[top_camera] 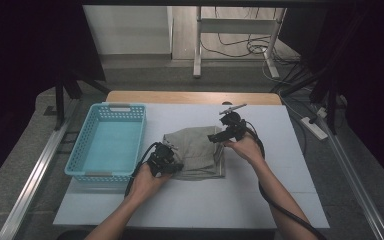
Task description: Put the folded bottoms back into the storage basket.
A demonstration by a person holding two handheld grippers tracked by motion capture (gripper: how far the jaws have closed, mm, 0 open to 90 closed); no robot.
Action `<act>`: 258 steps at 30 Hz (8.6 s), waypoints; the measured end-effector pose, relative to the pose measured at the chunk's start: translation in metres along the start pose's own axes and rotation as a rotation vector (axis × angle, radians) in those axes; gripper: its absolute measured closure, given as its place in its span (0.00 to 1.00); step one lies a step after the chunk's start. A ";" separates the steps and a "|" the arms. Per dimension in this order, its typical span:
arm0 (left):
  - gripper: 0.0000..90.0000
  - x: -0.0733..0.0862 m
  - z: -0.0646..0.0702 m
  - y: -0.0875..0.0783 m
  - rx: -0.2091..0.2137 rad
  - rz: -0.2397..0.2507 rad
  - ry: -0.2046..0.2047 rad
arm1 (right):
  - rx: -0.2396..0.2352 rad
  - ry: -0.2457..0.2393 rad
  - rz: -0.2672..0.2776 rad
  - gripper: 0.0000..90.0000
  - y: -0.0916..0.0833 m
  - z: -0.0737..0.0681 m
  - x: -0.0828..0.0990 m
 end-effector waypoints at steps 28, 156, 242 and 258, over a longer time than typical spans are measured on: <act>0.70 0.000 0.003 0.001 -0.032 0.003 -0.012 | 0.001 0.003 -0.099 0.15 0.047 0.022 0.004; 0.78 0.137 -0.163 -0.214 -0.106 0.237 -0.354 | -0.253 -0.250 0.168 0.79 0.032 -0.223 -0.170; 0.02 0.073 -0.120 -0.137 0.119 0.262 -0.214 | -0.312 -0.318 0.150 0.08 0.004 -0.184 -0.084; 0.02 0.065 -0.102 -0.133 0.115 0.258 -0.171 | -0.343 -0.289 0.144 0.03 -0.010 -0.162 -0.058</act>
Point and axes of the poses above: each handheld gripper's, and its own axes: y roughly forward along the jaws, x roughly out of its underside, z roughly to its right, the point moved 7 cm from there along y, roughly forward along the jaws, and after that the axes turned 9 degrees about -z, right-handed, at the moved point
